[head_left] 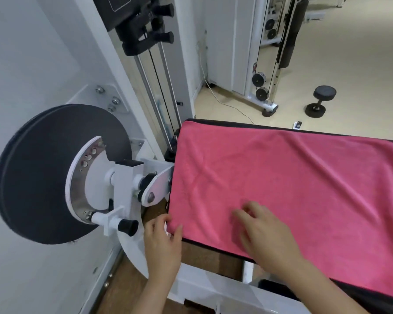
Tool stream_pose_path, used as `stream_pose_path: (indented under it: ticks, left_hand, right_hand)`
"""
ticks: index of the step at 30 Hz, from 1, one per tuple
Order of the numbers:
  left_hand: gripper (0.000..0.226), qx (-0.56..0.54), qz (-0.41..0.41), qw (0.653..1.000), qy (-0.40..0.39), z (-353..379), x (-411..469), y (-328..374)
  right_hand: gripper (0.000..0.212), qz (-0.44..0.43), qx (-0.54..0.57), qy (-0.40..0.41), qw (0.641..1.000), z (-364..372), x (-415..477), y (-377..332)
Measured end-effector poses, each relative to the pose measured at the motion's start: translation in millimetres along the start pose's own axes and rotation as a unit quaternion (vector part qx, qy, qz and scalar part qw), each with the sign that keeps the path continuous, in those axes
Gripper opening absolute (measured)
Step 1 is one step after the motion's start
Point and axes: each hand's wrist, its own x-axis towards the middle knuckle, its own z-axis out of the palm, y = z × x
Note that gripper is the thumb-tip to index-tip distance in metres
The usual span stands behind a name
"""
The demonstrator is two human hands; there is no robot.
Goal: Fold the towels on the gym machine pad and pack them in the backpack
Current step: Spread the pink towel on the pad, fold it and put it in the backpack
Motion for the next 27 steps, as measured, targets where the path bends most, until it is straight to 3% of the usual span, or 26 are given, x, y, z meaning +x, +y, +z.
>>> stream_pose_path:
  ticks: [3,8,11,14,17,21,24,27]
  left_hand:
    - [0.011,-0.034,-0.022,0.999,0.005,-1.7,-0.7,1.8]
    - [0.022,-0.011,0.01,1.0,0.003,-6.4,8.0,-10.1]
    - [0.022,-0.003,0.03,1.0,-0.007,-13.2,14.6,-15.5]
    - [0.02,0.021,0.051,0.998,-0.019,-19.3,16.5,-16.1]
    - [0.019,0.031,0.106,0.993,-0.039,-20.4,4.8,-3.1]
    - [0.022,0.022,0.231,0.962,-0.147,-8.0,-37.2,32.4]
    - [0.03,0.034,0.328,0.914,-0.235,11.0,-76.1,59.6]
    - [0.025,0.073,0.439,0.853,-0.273,41.3,-110.4,89.2]
  right_hand:
    - [0.047,0.037,-0.021,0.012,0.999,16.4,-15.2,-11.0]
    - [0.054,0.08,-0.057,-0.012,0.995,28.6,-21.3,-27.2]
    - [0.058,0.08,-0.02,-0.012,0.997,20.4,-24.9,-29.6]
    - [0.062,0.133,0.084,-0.035,0.987,6.5,-43.3,-33.3]
    - [0.053,0.185,0.165,0.011,0.969,-7.5,-75.4,-28.7]
    - [0.037,0.311,0.305,0.077,0.897,-21.5,-131.3,-4.1]
    - [0.028,0.39,0.362,0.136,0.835,-30.5,-172.3,21.0]
    - [0.027,0.449,0.371,0.188,0.791,-36.7,-206.6,51.3]
